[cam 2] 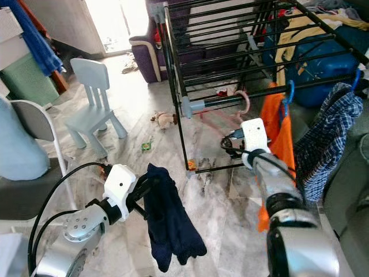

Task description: Hang hanger

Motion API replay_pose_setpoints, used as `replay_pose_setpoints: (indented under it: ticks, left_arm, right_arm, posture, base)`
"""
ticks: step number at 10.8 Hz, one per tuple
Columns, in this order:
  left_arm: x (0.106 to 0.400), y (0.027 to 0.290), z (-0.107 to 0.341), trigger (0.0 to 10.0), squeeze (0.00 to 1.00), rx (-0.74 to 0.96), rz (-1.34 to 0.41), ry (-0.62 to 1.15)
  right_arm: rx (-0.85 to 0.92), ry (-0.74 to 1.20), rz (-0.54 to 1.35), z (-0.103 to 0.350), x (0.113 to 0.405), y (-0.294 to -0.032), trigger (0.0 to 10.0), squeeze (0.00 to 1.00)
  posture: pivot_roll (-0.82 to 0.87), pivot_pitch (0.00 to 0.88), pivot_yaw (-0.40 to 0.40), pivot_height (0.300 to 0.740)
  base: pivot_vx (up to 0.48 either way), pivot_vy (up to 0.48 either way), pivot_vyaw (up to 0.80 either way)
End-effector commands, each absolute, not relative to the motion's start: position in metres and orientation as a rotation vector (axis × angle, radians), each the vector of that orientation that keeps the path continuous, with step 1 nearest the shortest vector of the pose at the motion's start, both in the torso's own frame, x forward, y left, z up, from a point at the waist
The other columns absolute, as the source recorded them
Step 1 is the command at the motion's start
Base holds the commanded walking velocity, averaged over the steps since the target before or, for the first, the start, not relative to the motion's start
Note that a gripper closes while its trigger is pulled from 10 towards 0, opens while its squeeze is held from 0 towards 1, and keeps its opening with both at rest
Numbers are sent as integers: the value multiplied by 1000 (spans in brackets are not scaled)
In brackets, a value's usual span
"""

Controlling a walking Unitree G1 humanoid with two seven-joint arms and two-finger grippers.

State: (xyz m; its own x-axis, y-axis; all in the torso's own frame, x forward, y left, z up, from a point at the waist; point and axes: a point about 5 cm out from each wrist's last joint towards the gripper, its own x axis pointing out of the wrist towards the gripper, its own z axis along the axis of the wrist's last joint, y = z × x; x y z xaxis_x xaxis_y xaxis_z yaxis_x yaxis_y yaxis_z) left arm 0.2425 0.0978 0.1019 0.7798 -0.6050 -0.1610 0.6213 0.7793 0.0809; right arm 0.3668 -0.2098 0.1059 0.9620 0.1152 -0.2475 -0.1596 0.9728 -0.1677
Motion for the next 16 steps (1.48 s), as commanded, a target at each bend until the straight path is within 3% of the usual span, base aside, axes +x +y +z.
replay_pose_setpoints:
  ticks: [1,2,3,6,8,13,16]
  left_arm:
    - [244,100,105,10000,0,151,-651,107]
    - [244,100,105,10000,0,151,-653,107]
    - [244,100,105,10000,0,151,-656,107]
    - [245,98,105,10000,0,150,-660,105]
    - [245,98,105,10000,0,151,-657,107]
    - [246,98,105,10000,0,153,-663,107]
    - [246,98,104,10000,0,155,-663,108]
  right_arm:
    - [-151,283,116,89,359,-206,10000,1000]
    - [-146,272,109,87,357,-203,10000,859]
    - [-155,253,76,88,356,-205,10000,0]
    - [-173,243,51,90,357,-206,10000,0]
    - [-93,200,104,100,362,-198,10000,0]
    - [-207,47,45,124,364,-208,10000,0]
    - [-259,118,45,119,361,-222,10000,0]
  posture:
    - [-20,0,138,740]
    - [-23,1,140,740]
    - [-28,2,144,740]
    - [-29,2,141,740]
    - [-28,3,140,740]
    - [-37,2,144,740]
    - [-40,1,145,740]
  base:
    - [0,0,0]
    - [0,0,0]
    - [0,0,0]
    - [0,0,0]
    - [0,0,0]
    - [0,0,0]
    - [0,0,0]
